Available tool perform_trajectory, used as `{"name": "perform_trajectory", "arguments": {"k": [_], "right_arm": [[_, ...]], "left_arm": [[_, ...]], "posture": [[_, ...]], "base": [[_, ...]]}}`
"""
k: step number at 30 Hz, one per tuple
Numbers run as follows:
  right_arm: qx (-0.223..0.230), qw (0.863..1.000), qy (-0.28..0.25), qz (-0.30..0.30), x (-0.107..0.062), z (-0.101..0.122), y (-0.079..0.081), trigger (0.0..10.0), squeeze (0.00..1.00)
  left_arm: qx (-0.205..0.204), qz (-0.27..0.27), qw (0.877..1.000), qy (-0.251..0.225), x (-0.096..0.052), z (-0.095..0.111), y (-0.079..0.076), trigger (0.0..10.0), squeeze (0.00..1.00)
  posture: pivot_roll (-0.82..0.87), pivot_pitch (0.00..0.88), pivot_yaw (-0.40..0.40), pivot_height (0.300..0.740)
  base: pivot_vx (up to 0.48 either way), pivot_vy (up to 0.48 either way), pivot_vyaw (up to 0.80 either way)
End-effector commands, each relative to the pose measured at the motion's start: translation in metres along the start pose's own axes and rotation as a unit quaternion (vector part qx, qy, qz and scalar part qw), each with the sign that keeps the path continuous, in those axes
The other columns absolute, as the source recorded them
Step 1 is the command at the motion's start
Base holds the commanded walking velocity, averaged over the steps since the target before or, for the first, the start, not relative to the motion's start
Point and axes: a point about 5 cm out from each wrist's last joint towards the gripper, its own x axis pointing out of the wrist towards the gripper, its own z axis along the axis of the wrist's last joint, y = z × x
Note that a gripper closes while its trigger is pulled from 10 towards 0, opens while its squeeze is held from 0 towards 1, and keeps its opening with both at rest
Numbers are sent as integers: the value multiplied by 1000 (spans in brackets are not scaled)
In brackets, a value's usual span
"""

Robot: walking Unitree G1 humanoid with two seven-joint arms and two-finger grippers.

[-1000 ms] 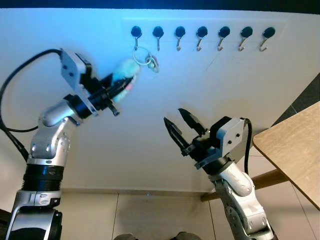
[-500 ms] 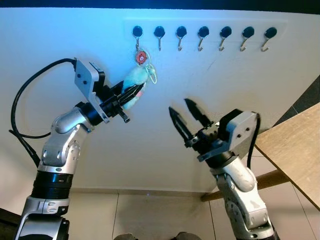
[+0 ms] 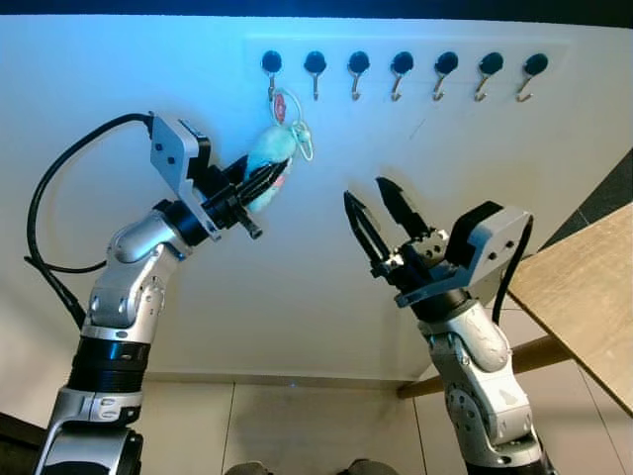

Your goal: Hang keys on a hook

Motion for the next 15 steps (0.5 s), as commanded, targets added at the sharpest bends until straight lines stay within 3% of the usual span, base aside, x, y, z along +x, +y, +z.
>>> {"name": "perform_trajectory", "arguments": {"k": [1, 4, 5, 6, 8, 9, 10, 13, 14, 15], "right_arm": [[5, 1000, -6, -3, 0, 4, 0, 10000, 0], [6, 1000, -6, -3, 0, 4, -1, 10000, 0], [6, 1000, -6, -3, 0, 4, -1, 10000, 0], [7, 1000, -6, -4, 0, 4, 0, 10000, 0], [7, 1000, -5, -4, 0, 3, 0, 10000, 0], [7, 1000, -5, -4, 0, 3, 0, 10000, 0], [8, 1000, -4, -4, 0, 3, 0, 10000, 0], [8, 1000, -3, -4, 0, 3, 0, 10000, 0], [8, 1000, -3, -4, -1, 3, 0, 10000, 0], [8, 1000, -3, -5, -1, 3, -1, 10000, 0]], "left_arm": [[1, -5, 1000, -13, 3, 5, -3, 10000, 1000], [2, 3, 1000, -19, 3, 6, -1, 10000, 1000], [-1, 7, 1000, -22, 3, 7, 0, 10000, 286], [-6, 10, 1000, -25, 2, 8, 1, 10000, 0], [-8, 13, 1000, -26, 1, 8, 4, 10000, 0], [-11, 12, 999, -28, 0, 8, 4, 10000, 141], [-12, 12, 999, -29, 0, 8, 5, 10000, 1000], [-8, 22, 999, -30, -1, 8, 6, 10000, 1000], [-6, 33, 999, -34, -1, 8, 8, 10000, 416], [-10, 29, 999, -37, -1, 8, 8, 9843, 1000]], "posture": [[17, 79, 12, 740], [17, 79, 13, 740], [17, 79, 13, 740], [17, 79, 13, 740], [18, 79, 14, 740], [18, 79, 14, 740], [18, 78, 14, 740], [18, 78, 15, 740], [17, 78, 15, 740], [17, 78, 15, 740]], "base": [[0, 0, 0], [0, 0, 0], [0, 0, 0], [0, 0, 0], [0, 0, 0], [0, 0, 0], [0, 0, 0], [0, 0, 0], [0, 0, 0], [0, 0, 0]]}}
